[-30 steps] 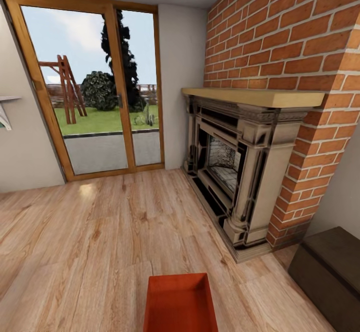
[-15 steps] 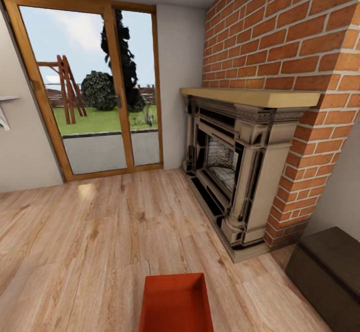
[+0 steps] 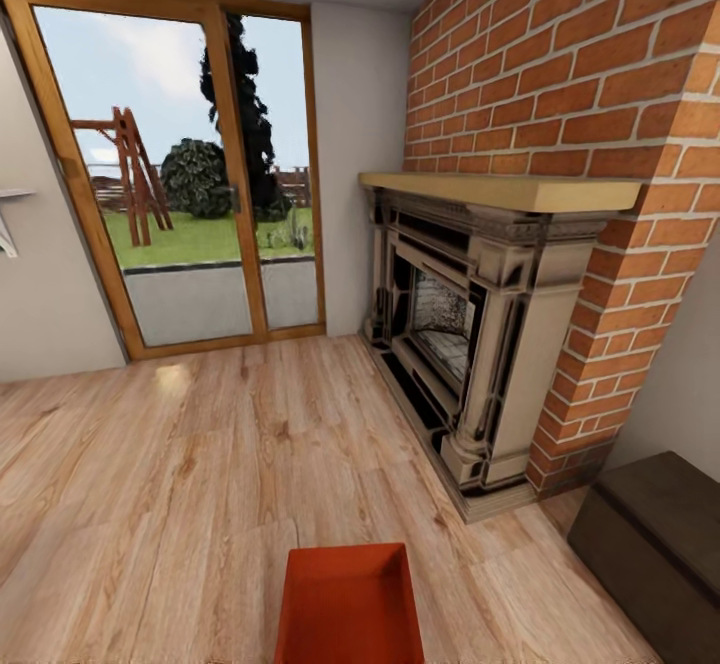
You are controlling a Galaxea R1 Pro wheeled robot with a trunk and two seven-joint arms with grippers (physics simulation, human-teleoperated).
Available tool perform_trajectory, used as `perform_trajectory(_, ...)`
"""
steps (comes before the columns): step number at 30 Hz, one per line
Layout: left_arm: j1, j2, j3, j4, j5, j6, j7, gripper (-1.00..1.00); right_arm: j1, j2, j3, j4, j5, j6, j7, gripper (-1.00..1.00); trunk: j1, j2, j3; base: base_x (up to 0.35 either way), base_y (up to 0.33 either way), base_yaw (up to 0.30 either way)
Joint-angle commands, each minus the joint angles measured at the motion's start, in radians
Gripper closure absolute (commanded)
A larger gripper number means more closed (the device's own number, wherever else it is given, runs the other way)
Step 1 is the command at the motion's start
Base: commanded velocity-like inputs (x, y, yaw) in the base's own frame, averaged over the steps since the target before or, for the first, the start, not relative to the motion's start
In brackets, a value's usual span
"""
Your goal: Move the two storage containers from the living room to the garage. In the garage, place one container on the floor and stack the other container on top of it (either order is fine).
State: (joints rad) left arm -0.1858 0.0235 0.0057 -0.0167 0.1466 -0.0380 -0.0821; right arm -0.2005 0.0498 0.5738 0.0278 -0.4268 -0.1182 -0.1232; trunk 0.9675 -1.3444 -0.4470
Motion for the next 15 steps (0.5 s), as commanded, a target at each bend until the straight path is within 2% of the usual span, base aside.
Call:
perform_trajectory(1, -0.001, 0.0, -0.001, 0.001, 0.008, -0.003, -0.005, -1.0, -0.001, 0.001, 0.009, 0.003, -0.009, -0.005, -0.001, -1.0, 0.0, -0.001, -0.003, 0.0, 0.0, 0.0)
perform_trajectory(15, -0.001, 0.0, -0.006, 0.001, 0.004, -0.003, -0.005, -1.0, -0.001, 0.001, 0.009, 0.003, -0.008, -0.005, -0.001, -1.0, 0.0, -0.001, -0.025, 0.0, 0.0, 0.0)
